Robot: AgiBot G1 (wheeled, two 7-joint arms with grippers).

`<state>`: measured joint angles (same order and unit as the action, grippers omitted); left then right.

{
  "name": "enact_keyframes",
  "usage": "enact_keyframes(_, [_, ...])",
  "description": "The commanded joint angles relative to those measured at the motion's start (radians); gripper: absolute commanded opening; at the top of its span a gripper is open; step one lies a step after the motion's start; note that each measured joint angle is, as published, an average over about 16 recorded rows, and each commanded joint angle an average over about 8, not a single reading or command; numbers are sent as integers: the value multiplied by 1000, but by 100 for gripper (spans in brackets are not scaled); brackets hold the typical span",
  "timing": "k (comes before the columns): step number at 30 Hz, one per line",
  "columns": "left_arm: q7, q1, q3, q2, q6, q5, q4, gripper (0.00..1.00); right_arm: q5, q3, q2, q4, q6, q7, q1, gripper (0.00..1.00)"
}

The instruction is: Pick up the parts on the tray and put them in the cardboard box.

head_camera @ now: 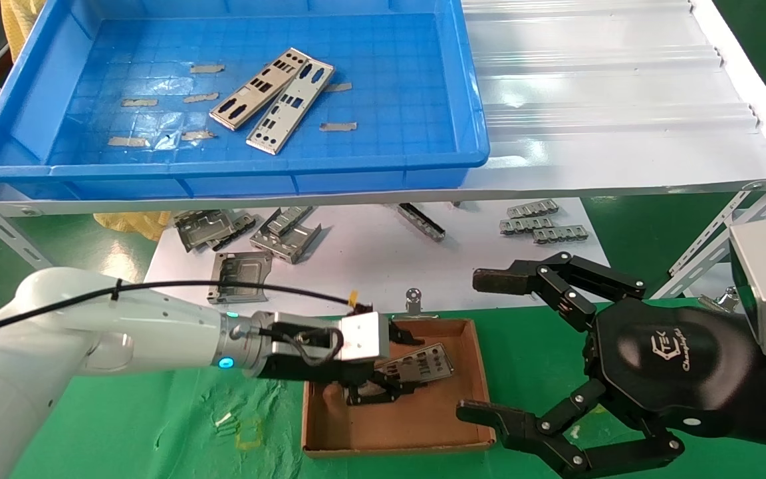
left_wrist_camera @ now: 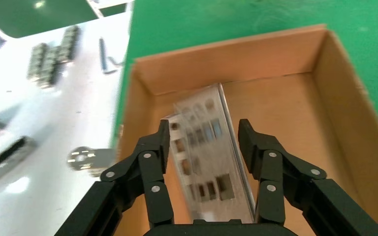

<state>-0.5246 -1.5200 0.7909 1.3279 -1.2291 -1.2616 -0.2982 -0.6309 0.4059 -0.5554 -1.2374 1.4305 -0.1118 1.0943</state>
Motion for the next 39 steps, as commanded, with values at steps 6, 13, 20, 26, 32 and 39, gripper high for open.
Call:
enact_keyframes(6, [-24, -16, -10, -4, -21, 23, 29, 100, 0, 0, 0, 0, 0, 0, 0, 100])
enact_keyframes(13, [51, -31, -36, -41, -191, 85, 79, 100, 0, 0, 0, 0, 0, 0, 0, 100])
enact_keyframes(20, [108, -26, -58, -81, -339, 135, 115, 100, 0, 0, 0, 0, 0, 0, 0, 100])
enact_keyframes(26, [107, -25, -58, -82, -340, 137, 116, 100, 0, 0, 0, 0, 0, 0, 0, 100])
enact_keyframes(32, [120, -11, -70, -96, -324, 145, 80, 100, 0, 0, 0, 0, 0, 0, 0, 100])
enact_keyframes(39, [185, 39, -119, -165, -321, 188, -36, 100, 0, 0, 0, 0, 0, 0, 0, 100])
